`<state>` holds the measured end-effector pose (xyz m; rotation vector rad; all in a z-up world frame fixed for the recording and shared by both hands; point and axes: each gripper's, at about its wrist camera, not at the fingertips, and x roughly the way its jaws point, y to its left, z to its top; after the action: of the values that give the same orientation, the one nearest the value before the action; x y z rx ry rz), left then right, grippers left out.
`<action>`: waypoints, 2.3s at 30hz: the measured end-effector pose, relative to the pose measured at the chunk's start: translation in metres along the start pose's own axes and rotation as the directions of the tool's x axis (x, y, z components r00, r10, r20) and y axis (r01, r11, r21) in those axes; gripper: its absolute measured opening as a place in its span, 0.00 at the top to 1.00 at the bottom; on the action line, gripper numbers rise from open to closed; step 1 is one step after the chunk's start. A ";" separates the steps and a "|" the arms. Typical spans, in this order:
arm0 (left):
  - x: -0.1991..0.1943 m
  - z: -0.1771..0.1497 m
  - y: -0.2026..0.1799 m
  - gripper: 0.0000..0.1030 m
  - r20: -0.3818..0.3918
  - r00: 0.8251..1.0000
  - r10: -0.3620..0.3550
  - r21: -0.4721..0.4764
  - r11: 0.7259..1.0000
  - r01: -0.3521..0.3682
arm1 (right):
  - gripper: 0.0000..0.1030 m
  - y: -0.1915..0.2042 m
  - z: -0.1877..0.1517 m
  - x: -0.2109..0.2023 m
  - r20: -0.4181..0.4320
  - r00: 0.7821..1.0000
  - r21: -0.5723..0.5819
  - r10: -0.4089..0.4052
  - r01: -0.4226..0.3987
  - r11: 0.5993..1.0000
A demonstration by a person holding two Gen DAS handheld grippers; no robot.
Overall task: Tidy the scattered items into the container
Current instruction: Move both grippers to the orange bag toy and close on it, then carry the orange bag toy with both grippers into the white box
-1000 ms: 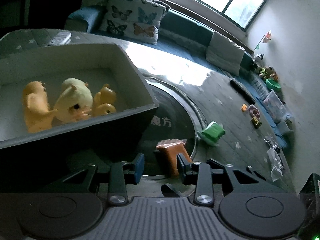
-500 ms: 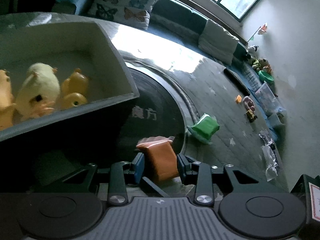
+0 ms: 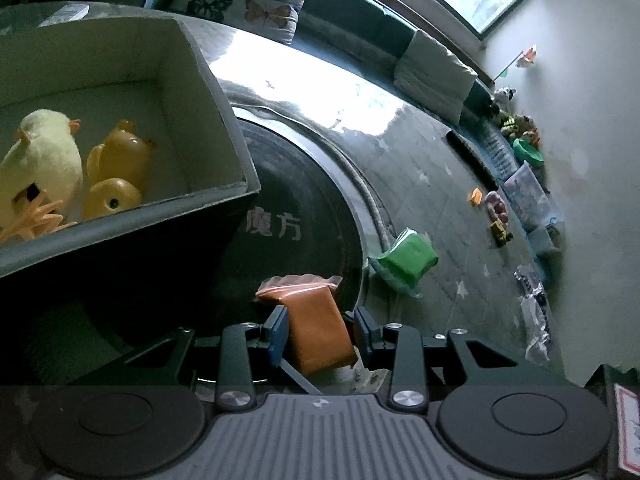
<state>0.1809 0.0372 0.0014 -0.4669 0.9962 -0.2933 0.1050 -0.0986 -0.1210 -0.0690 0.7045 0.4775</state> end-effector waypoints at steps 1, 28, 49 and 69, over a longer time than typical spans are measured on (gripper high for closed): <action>-0.001 0.000 0.000 0.63 0.002 1.000 -0.009 0.001 1.000 0.009 | 0.46 -0.001 0.000 0.001 -0.002 1.000 0.006 0.001 -0.001 1.000; 0.008 0.011 0.005 0.63 0.009 0.999 0.048 -0.027 0.999 -0.047 | 0.59 -0.007 -0.002 0.005 -0.005 1.000 0.050 0.004 -0.004 0.999; 0.009 0.004 0.017 0.64 -0.012 0.999 0.037 -0.086 0.996 -0.038 | 0.60 -0.013 -0.004 -0.006 0.004 1.000 0.105 0.028 -0.028 0.994; -0.096 0.037 0.027 0.69 0.250 0.966 0.071 -0.088 0.995 -0.051 | 0.61 0.043 0.074 -0.020 0.168 0.977 -0.065 0.131 -0.121 0.990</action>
<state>0.1636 0.1121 0.0747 -0.5319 0.7728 -0.1340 0.1176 -0.0519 -0.0474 -0.0337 0.5283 0.6170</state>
